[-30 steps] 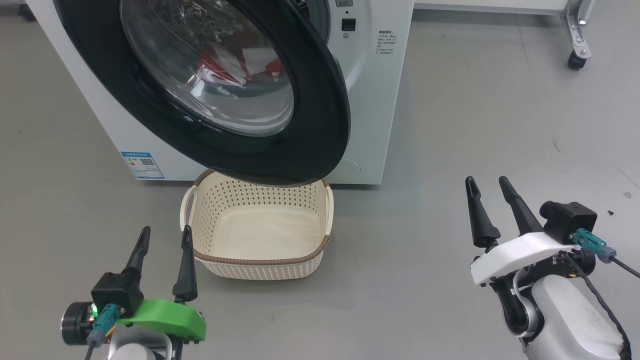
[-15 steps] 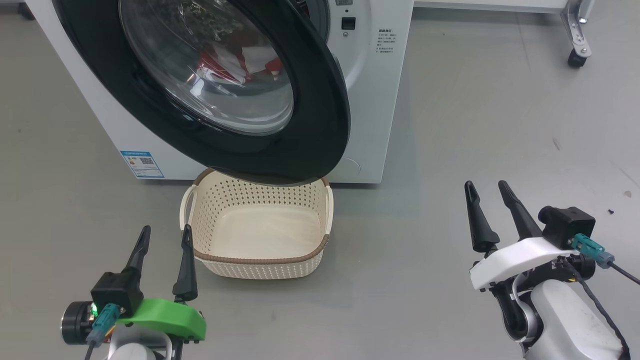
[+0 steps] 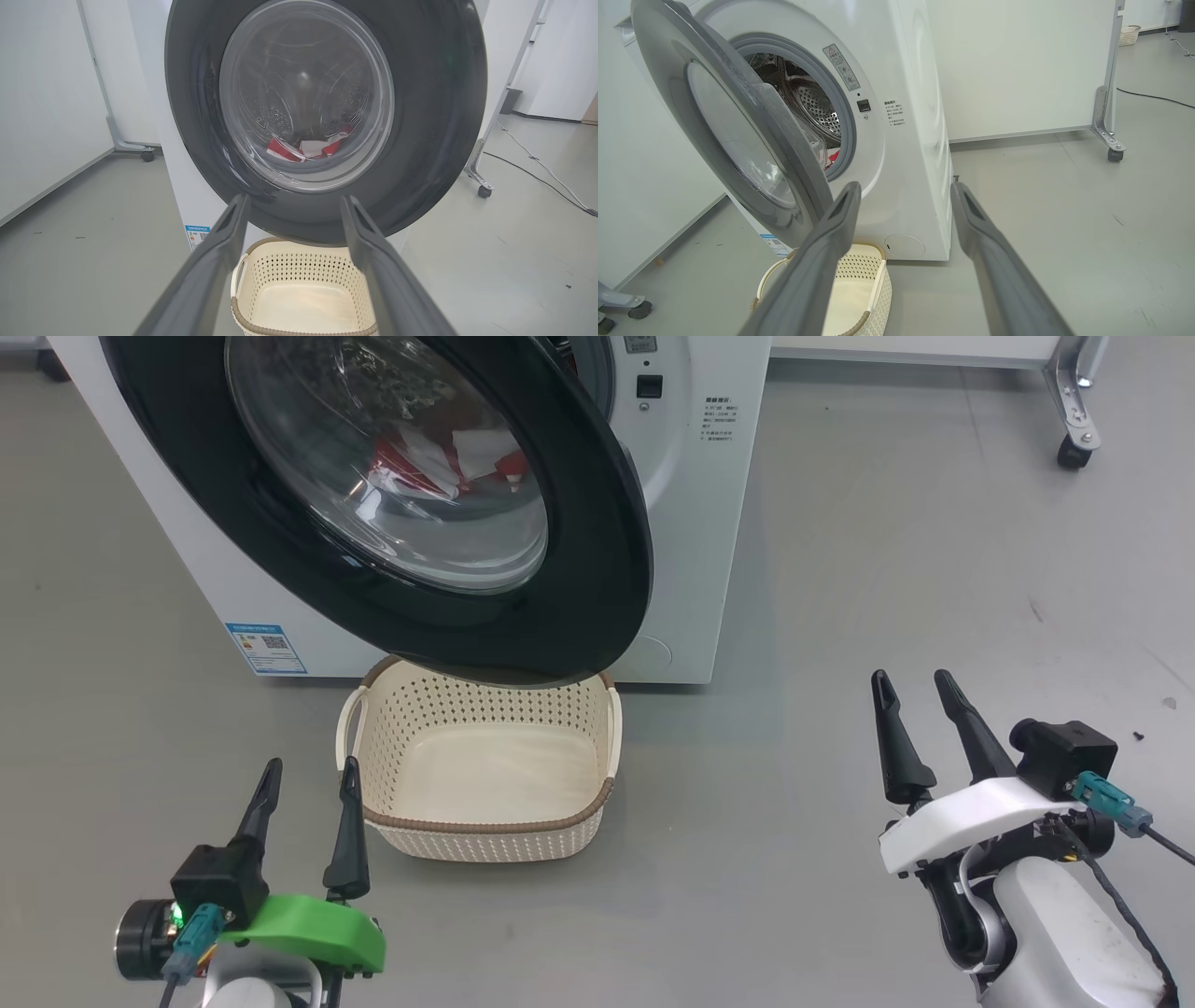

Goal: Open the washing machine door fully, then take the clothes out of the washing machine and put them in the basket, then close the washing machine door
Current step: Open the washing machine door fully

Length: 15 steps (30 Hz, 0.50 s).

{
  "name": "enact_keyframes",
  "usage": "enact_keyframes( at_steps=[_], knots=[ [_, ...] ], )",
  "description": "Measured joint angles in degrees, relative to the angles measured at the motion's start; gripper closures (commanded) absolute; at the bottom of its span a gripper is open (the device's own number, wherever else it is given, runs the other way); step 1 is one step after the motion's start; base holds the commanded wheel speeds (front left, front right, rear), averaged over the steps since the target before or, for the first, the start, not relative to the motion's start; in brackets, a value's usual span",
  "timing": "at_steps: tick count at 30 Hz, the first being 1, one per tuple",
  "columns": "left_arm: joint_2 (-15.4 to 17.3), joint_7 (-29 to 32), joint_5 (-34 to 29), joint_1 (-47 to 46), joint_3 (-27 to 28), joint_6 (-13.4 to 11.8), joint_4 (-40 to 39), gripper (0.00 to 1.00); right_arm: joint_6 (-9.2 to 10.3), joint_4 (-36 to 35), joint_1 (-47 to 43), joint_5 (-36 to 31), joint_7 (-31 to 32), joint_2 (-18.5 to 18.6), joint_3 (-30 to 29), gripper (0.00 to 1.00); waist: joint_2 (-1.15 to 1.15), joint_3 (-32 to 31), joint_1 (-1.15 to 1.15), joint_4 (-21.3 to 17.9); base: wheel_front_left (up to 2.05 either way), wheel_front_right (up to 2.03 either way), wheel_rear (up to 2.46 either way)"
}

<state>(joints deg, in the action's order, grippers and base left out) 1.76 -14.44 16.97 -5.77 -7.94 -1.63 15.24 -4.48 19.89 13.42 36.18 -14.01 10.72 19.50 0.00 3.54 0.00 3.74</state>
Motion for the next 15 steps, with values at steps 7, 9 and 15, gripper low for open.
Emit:
enact_keyframes(
  at_steps=[7,9,15],
  knots=[
    [0.00,0.00,0.00,0.06,-0.12,0.00,0.00,0.00,-0.14,-0.22,-0.63,-0.07,0.00,-0.04,-0.21,0.00,0.00,-0.05,0.00,-0.08,0.00,0.00,0.00],
    [0.00,0.00,0.00,0.07,-0.22,0.00,0.00,0.00,-0.15,-0.23,-0.93,-0.27,0.00,-0.04,-0.19,0.00,0.00,-0.01,0.00,-0.06,0.00,0.00,0.00],
    [0.00,0.00,0.00,0.08,-0.31,0.00,-0.01,0.00,-0.18,-0.35,-0.96,-0.56,-0.01,-0.03,-0.18,0.00,0.00,0.18,0.00,0.01,0.00,0.00,0.00]
  ],
)
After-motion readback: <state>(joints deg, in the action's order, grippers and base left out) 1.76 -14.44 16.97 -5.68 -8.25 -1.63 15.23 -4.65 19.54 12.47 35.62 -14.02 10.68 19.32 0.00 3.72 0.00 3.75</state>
